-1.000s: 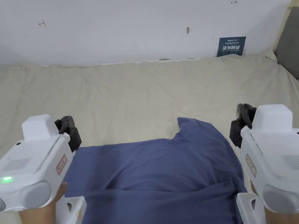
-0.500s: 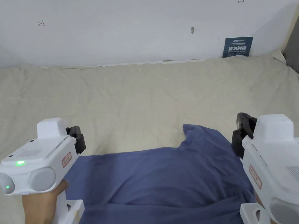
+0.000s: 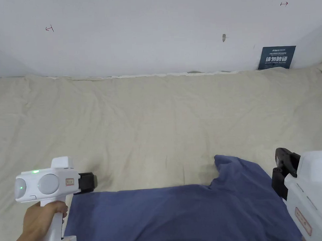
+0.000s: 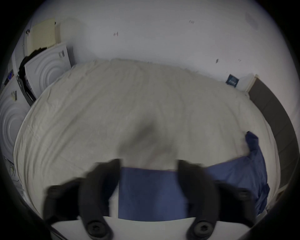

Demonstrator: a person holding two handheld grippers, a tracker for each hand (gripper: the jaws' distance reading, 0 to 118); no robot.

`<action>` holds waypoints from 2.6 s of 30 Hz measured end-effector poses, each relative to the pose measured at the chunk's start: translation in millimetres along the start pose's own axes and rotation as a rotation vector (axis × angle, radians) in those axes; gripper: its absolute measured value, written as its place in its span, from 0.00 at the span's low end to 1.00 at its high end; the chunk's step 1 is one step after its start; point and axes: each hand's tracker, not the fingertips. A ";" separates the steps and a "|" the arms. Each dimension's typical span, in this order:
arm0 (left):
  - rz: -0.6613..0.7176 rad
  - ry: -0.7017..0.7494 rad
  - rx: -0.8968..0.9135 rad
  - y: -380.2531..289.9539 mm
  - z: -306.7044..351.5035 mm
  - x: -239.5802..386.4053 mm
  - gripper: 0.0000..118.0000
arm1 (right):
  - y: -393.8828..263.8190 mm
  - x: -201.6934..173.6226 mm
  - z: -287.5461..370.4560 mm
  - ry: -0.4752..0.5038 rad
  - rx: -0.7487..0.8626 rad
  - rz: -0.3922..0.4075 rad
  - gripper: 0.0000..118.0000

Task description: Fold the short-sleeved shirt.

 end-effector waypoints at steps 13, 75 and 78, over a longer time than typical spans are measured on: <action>0.020 0.007 -0.024 -25.3 -41.6 -5.5 0.02 | -26.8 31.0 -70.7 0.007 -0.211 -0.130 0.04; 0.064 0.027 0.092 -218.1 155.3 -26.0 1.00 | -141.2 70.1 107.9 -0.041 -0.438 -0.211 0.87; 0.045 -0.001 0.273 -194.2 192.1 -4.2 1.00 | -95.8 64.6 115.7 -0.020 -0.278 -0.201 0.90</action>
